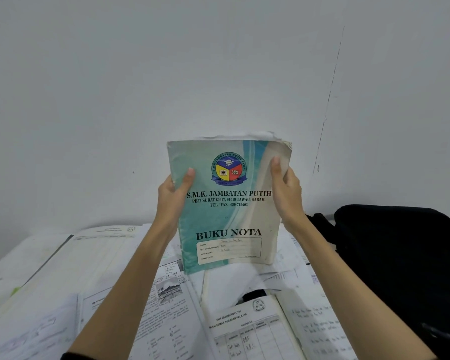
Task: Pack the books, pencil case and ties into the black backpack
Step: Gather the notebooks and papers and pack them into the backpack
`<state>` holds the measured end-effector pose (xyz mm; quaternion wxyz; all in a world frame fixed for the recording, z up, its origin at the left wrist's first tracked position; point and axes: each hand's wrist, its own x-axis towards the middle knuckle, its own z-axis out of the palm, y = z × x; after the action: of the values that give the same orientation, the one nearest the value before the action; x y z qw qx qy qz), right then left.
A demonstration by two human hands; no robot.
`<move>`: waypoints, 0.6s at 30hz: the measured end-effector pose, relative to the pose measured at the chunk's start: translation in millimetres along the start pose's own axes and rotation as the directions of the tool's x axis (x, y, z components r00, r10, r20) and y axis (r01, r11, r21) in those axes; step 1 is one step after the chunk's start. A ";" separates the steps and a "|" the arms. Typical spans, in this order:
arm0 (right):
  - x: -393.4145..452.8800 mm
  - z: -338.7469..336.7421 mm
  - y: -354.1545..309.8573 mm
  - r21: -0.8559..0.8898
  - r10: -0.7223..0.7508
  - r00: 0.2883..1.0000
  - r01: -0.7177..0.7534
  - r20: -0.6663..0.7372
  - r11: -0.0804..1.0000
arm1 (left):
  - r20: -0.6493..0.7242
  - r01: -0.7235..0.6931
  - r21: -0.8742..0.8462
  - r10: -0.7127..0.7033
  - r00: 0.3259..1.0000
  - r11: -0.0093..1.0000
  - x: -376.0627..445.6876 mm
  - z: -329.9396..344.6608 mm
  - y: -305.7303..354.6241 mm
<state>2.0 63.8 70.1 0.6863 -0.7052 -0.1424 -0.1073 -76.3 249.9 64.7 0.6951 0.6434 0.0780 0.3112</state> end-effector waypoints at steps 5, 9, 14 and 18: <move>-2.6 -0.5 5.8 -0.006 -0.038 0.999 0.038 -0.010 0.999 | 0.071 0.037 0.031 -0.039 0.997 0.999 -5.9 -4.8 -12.3; -10.4 -13.5 30.2 0.094 0.168 0.952 -0.197 0.255 0.976 | 0.158 0.209 0.209 -0.244 0.957 0.955 -33.9 -13.7 -59.4; -35.1 -22.1 70.6 0.066 0.247 0.935 -0.271 0.255 0.960 | 0.077 0.123 0.212 -0.142 0.987 0.970 -41.1 1.8 -50.1; -29.9 -51.4 38.6 0.136 0.266 0.922 -0.313 0.281 0.940 | 0.117 0.014 0.230 -0.041 0.992 0.973 -39.9 22.1 -18.7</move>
<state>-10.3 10.1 25.4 0.7304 -0.6621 -0.1335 0.1018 -90.5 210.4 38.9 0.6242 0.7356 0.0799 0.2509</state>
